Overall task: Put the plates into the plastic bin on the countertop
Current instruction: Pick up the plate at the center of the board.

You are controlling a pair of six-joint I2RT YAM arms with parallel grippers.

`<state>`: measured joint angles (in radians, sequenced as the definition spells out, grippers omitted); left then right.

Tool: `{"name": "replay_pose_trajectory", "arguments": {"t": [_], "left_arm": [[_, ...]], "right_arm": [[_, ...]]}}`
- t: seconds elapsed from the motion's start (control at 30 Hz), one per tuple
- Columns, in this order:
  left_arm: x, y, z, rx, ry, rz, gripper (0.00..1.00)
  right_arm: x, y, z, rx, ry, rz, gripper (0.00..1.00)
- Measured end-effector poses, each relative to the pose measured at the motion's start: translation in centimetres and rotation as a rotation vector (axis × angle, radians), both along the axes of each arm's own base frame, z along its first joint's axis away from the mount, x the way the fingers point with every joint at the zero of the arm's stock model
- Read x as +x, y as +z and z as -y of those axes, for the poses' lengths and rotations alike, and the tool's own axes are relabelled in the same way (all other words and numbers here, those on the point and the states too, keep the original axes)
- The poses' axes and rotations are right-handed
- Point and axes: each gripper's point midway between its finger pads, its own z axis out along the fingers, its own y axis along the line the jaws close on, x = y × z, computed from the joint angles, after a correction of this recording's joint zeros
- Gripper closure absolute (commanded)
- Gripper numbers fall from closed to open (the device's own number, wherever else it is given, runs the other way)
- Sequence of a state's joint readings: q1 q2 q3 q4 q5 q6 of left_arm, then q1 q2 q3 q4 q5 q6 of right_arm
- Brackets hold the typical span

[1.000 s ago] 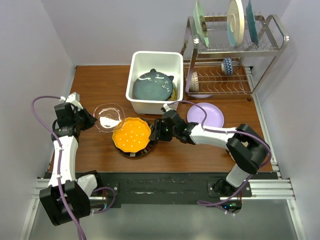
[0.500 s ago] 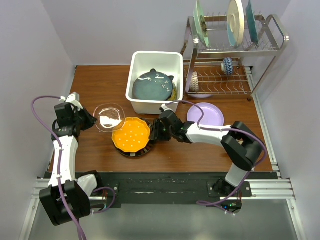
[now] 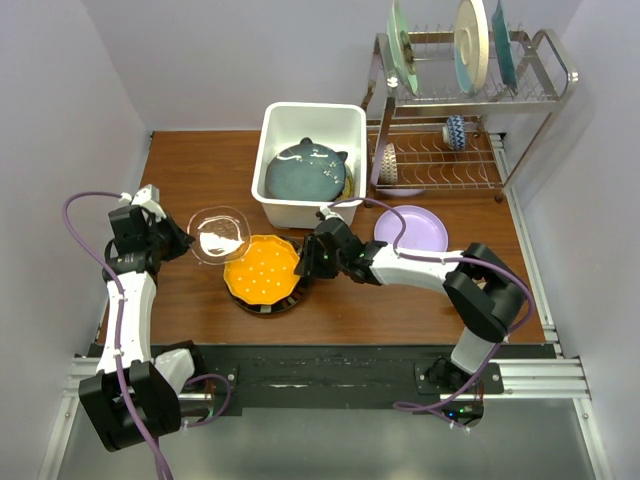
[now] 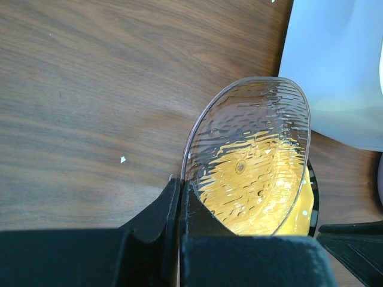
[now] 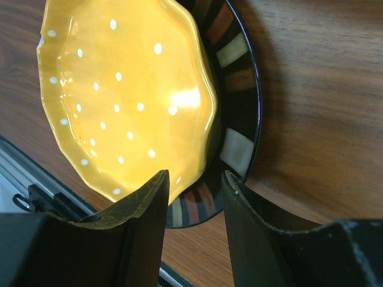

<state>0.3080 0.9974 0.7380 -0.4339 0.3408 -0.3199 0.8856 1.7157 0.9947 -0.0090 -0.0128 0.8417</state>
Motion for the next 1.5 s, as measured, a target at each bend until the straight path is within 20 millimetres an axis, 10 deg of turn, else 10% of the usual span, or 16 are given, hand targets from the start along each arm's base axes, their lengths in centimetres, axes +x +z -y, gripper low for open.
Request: {"name": "replay_pose_trajectory", "arguments": {"t": [0.83,1.13,1.5], "left_arm": [[0.0,0.0,0.0,0.000,-0.001,0.001,1.00],[0.0,0.0,0.0,-0.001,0.000,-0.001,1.00],[0.0,0.0,0.0,-0.001,0.000,-0.001,1.00]], "right_arm": [[1.3,-2.4,-2.3,-0.081,0.010,0.028,0.61],[1.6,-3.0,-2.7,-0.240,0.002,0.105,1.00],[1.8,-2.7,-2.6,-0.232,-0.023,0.113,1.00]]}}
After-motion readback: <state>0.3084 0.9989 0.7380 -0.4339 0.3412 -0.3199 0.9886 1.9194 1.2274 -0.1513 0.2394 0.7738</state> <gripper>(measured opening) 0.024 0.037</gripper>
